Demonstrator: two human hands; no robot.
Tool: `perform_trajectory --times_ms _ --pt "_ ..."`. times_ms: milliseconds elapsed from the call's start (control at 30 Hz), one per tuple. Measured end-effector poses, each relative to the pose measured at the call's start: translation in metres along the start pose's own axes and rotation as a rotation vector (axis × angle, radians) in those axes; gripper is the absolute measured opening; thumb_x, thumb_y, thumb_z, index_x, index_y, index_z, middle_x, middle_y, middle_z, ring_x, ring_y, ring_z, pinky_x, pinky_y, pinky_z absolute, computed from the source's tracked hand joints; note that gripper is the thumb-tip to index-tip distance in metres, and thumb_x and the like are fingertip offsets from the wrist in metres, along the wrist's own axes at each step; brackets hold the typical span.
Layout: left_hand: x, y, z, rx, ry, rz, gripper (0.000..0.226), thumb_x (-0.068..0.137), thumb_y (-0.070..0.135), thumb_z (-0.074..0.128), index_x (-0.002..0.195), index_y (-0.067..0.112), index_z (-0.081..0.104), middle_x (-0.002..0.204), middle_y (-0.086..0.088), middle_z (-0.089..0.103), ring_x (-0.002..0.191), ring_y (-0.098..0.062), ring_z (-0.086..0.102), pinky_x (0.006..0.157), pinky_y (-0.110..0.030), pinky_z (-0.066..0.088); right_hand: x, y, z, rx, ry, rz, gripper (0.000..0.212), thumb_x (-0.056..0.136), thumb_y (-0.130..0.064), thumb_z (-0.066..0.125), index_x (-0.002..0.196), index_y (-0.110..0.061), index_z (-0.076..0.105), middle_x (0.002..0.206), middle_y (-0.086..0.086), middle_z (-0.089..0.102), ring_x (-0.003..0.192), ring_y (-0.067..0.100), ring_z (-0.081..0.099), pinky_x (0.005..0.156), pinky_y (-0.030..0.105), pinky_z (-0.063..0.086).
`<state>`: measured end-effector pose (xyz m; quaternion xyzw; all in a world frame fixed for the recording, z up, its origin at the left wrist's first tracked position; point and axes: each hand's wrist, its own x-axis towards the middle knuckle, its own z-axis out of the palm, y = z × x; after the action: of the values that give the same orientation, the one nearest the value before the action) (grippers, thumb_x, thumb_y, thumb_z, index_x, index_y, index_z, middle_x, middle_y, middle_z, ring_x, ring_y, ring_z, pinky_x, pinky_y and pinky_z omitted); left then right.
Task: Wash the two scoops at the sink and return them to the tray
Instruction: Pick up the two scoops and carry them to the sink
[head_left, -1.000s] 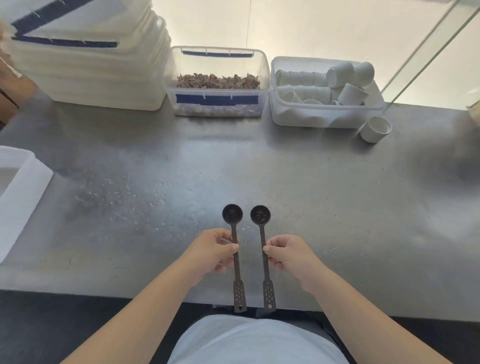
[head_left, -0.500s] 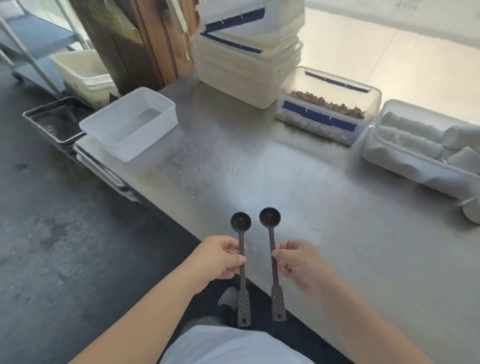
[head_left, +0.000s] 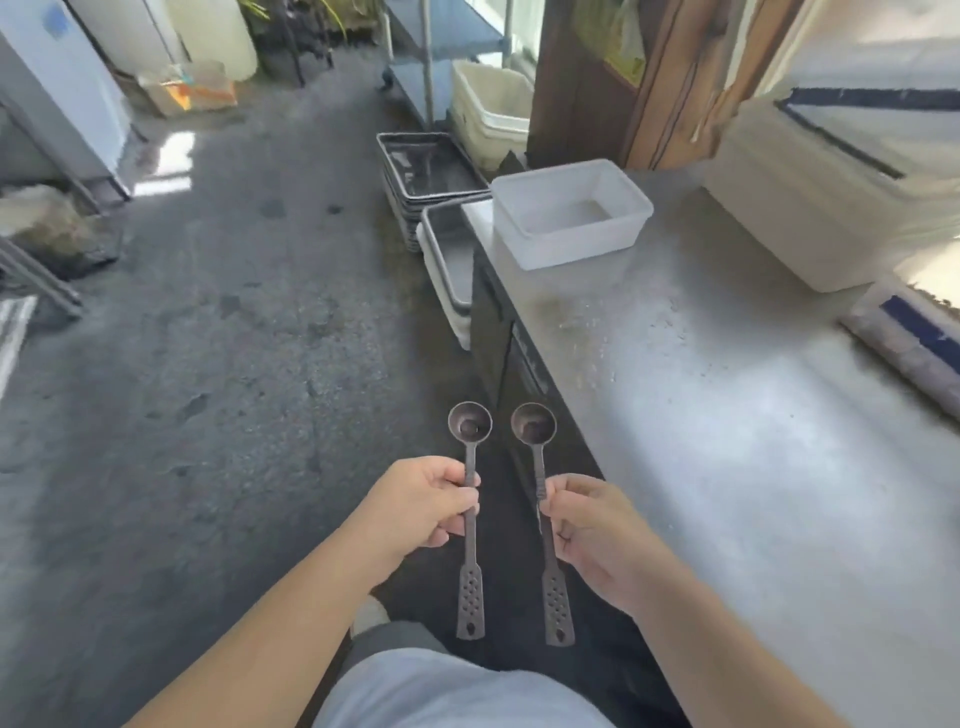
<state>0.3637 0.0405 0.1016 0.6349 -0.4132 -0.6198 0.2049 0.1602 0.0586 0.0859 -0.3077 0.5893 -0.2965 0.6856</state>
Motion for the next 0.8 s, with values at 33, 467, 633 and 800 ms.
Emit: perform_trajectory --times_ms 33,467,633,800 --pt "-0.003 -0.003 -0.016 -0.028 0.022 0.006 0.013 0.086 0.012 0.063 0.093 0.018 0.071 0.068 0.006 0.073 0.052 -0.004 0.063 0.049 -0.017 0.045 0.007 -0.005 0.015 -0.029 -0.028 -0.003 0.031 0.085 -0.006 0.056 0.056 -0.015 0.051 0.052 -0.002 0.042 0.053 0.011 0.041 0.053 0.022 0.038" --pt "-0.029 -0.056 -0.253 -0.246 0.323 0.025 0.008 0.086 0.015 0.065 0.083 0.014 0.072 0.069 0.004 0.073 0.053 -0.006 0.061 0.049 -0.02 0.043 0.108 -0.053 0.268 -0.175 -0.344 -0.027 0.027 0.091 -0.005 0.057 0.066 -0.017 0.058 0.053 -0.003 0.042 0.048 0.009 0.038 0.047 0.018 0.036" --pt "-0.042 -0.075 -0.325 -0.366 0.462 0.028 0.007 0.086 0.014 0.067 0.081 0.013 0.072 0.068 0.003 0.072 0.052 -0.006 0.06 0.045 -0.018 0.041 0.134 -0.065 0.354 -0.218 -0.494 -0.008 0.031 0.093 -0.003 0.058 0.064 -0.016 0.057 0.051 -0.004 0.042 0.044 0.006 0.036 0.043 0.015 0.035" --pt "-0.041 -0.093 -0.381 -0.457 0.602 -0.015 0.007 0.084 0.017 0.069 0.081 0.012 0.073 0.069 0.002 0.073 0.053 -0.007 0.06 0.044 -0.019 0.041 0.167 -0.078 0.424 -0.283 -0.605 0.03 0.028 0.093 0.001 0.056 0.069 -0.014 0.057 0.052 -0.005 0.041 0.044 0.007 0.036 0.043 0.015 0.034"
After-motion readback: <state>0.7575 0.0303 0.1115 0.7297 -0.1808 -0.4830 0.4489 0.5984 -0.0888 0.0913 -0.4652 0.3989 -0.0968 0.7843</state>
